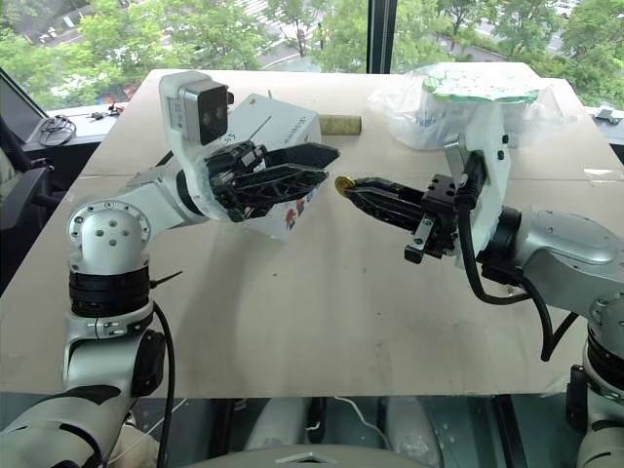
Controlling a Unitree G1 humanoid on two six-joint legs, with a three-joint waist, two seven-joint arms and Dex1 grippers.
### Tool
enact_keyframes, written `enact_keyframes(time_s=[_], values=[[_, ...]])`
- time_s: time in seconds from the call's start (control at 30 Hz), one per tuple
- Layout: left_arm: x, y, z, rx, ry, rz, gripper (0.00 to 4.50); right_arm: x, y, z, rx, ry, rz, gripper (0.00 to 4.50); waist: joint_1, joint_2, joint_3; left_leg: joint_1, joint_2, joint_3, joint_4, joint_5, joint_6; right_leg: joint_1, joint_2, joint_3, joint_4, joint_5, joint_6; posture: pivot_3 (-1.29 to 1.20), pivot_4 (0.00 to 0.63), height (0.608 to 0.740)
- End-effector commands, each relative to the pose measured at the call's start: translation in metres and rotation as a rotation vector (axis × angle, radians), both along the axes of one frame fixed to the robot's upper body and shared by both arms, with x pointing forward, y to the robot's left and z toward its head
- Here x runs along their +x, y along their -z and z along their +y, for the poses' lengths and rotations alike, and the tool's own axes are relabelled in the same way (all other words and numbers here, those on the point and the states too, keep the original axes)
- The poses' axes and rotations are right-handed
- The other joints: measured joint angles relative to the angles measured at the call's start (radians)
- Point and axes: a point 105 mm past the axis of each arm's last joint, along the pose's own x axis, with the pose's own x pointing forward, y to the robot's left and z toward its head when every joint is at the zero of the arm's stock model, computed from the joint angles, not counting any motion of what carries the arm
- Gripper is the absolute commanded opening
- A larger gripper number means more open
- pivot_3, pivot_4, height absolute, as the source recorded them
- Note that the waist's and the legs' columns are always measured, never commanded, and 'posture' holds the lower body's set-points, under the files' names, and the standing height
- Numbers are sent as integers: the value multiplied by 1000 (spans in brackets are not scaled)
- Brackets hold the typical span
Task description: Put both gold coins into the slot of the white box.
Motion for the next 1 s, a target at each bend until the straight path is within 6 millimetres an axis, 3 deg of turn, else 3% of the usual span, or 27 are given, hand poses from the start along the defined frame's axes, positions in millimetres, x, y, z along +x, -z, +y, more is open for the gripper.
enact_keyframes(time_s=[0.03, 0.23, 0.27, 0.33, 0.8, 0.9, 0.97, 1.0], values=[[-10, -7, -3, 2, 28, -55, 2498, -4, -12, 1, 28, -17, -41, 0, 0, 0, 0, 0, 0, 0, 0, 0, 0, 0, 0, 0, 0, 0, 0, 0, 150, 740], [-13, -3, -3, 17, 52, -54, 2498, -6, -13, 3, 28, -30, -39, 0, 0, 0, 0, 0, 0, 0, 0, 0, 0, 0, 0, 0, 0, 0, 0, 0, 150, 740], [-13, -3, -3, 16, 51, -53, 2078, -6, -13, 3, 25, -32, -40, 0, 0, 0, 0, 0, 0, 0, 0, 0, 0, 0, 0, 0, 0, 0, 0, 0, 150, 740], [-12, -4, -2, 16, 39, -63, 1656, -7, -13, 3, 24, -35, -39, 0, 0, 0, 0, 0, 0, 0, 0, 0, 0, 0, 0, 0, 0, 0, 0, 0, 150, 740], [-12, 1, 2, 34, 56, -69, 1656, -10, -16, 3, 34, -50, -33, 0, 0, 0, 0, 0, 0, 0, 0, 0, 0, 0, 0, 0, 0, 0, 0, 0, 150, 740], [-14, 2, 2, 31, 74, -71, 956, -11, -17, 4, 35, -56, -35, 0, 0, 0, 0, 0, 0, 0, 0, 0, 0, 0, 0, 0, 0, 0, 0, 0, 150, 740], [-13, 1, 2, 24, 71, -69, 24, -12, -17, 5, 34, -64, -34, 0, 0, 0, 0, 0, 0, 0, 1, 0, 0, 0, 0, 0, 0, 0, 0, 0, 150, 740], [-12, 1, 3, 22, 72, -68, 24, -13, -17, 5, 34, -68, -33, 0, 0, 0, 0, 0, 0, 0, 1, 0, 0, 0, 0, 0, 0, 0, 0, 0, 150, 740]])
